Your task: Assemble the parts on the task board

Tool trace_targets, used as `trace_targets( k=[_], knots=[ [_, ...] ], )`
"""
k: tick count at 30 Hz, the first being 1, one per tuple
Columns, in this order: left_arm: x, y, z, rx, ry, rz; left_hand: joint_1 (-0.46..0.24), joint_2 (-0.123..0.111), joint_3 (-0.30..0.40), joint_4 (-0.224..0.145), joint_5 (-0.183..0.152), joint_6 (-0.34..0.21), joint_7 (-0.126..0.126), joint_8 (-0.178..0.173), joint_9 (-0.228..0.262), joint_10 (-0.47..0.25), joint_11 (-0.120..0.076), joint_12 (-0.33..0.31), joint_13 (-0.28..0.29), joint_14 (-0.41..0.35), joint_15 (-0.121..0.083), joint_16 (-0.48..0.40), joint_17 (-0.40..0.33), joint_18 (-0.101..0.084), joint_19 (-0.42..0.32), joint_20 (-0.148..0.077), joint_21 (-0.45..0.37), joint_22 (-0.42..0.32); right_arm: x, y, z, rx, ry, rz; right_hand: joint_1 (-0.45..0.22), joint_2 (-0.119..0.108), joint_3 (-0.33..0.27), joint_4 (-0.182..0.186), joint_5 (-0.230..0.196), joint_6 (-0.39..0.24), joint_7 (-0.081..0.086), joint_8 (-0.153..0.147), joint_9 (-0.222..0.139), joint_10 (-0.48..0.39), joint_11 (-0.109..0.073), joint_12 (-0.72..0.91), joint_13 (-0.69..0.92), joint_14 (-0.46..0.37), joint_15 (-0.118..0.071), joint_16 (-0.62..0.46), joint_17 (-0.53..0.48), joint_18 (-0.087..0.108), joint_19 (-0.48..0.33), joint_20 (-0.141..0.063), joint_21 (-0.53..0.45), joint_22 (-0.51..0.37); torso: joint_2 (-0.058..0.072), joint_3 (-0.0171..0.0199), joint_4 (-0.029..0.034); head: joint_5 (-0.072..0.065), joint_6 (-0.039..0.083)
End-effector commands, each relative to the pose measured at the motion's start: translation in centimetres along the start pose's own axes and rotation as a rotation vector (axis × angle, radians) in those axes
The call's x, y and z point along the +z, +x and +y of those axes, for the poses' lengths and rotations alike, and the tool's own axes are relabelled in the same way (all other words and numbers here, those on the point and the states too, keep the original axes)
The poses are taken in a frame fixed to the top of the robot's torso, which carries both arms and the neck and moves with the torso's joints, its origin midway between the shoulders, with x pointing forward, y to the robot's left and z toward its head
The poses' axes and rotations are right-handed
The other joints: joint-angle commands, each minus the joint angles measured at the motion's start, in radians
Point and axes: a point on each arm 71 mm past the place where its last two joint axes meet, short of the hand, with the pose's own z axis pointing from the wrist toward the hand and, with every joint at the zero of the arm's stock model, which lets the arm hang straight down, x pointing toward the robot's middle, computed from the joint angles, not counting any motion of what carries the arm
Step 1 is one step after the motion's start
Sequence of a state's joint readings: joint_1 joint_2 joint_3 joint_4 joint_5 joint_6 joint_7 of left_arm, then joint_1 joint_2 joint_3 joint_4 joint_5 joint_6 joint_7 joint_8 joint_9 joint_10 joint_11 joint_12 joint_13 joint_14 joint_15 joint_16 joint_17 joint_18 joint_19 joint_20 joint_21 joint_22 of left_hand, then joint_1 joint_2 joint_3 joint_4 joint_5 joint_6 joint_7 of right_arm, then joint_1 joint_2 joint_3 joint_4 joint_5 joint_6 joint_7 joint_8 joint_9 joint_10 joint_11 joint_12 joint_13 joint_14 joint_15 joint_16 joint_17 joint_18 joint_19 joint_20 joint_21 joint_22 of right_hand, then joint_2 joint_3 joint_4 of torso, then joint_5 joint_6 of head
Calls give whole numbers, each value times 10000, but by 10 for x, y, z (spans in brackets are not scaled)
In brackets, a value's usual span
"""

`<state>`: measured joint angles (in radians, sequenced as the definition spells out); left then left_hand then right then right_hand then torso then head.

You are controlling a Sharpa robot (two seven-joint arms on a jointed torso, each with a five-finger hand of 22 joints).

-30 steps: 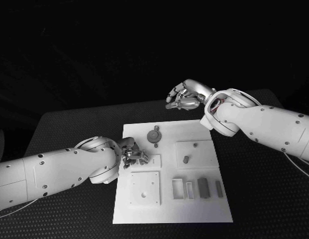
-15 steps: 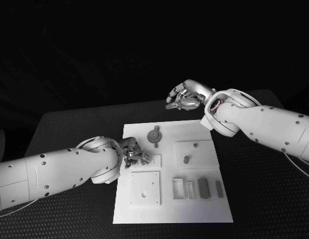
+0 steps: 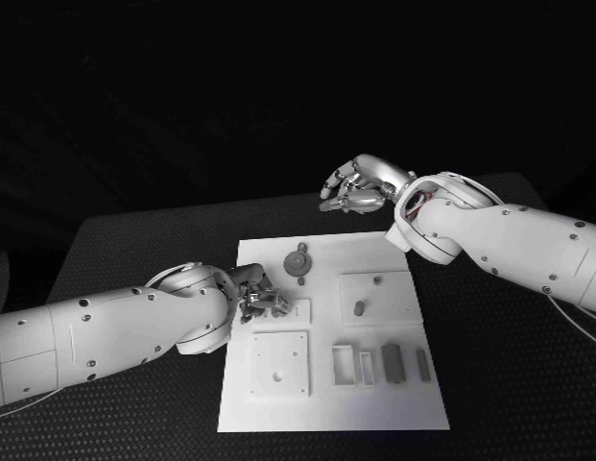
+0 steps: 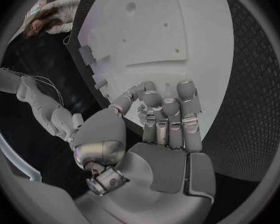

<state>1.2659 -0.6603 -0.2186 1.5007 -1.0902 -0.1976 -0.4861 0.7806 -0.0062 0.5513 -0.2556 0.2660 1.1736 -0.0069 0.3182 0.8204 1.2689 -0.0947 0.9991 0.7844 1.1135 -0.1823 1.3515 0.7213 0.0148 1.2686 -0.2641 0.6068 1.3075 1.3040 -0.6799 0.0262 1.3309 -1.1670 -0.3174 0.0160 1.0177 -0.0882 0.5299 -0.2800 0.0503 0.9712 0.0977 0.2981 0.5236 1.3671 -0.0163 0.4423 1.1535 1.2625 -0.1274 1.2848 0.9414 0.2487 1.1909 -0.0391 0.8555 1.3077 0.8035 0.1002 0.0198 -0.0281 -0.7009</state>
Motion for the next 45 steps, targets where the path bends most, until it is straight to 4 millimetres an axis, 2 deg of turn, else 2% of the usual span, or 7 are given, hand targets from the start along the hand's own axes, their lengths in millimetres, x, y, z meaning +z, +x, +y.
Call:
trace_targets(
  k=[1,25,45],
  knots=[
    [0,1,-3,390,209,-24,773,694,170,-113,-27,129,184,-19,18,-20,-35,67,-17,-20,-84,45,-19,118,37,-115,25,201,0,1,1,18,-60,126,-94,-13,-31,28,-15,-94,-1,-55,11,-63,-5,-66,15,-31,23,-37,-1,131,-4,-43,-33,132,2,3,2,-9,-6],
    [0,2,-3,1086,37,78,798,679,179,-80,-95,130,185,-28,19,-18,-33,70,-25,-20,-83,52,-31,117,39,-115,24,201,0,1,1,17,-80,101,-100,-11,-31,28,-15,-96,0,-57,17,-63,-4,-67,18,-31,24,-37,0,131,-3,-43,-35,134,1,5,1,-17,-34],
    [2,1,-5,962,89,-190,797,662,179,-28,-133,116,192,-44,17,-27,-27,69,-33,-29,-80,53,-44,113,31,-111,18,200,-1,1,1,16,-82,102,-103,-9,-31,27,-15,-94,-1,-57,24,-62,-5,-66,21,-30,24,-37,1,131,0,-44,-37,136,2,5,0,-32,-41]
  ],
)
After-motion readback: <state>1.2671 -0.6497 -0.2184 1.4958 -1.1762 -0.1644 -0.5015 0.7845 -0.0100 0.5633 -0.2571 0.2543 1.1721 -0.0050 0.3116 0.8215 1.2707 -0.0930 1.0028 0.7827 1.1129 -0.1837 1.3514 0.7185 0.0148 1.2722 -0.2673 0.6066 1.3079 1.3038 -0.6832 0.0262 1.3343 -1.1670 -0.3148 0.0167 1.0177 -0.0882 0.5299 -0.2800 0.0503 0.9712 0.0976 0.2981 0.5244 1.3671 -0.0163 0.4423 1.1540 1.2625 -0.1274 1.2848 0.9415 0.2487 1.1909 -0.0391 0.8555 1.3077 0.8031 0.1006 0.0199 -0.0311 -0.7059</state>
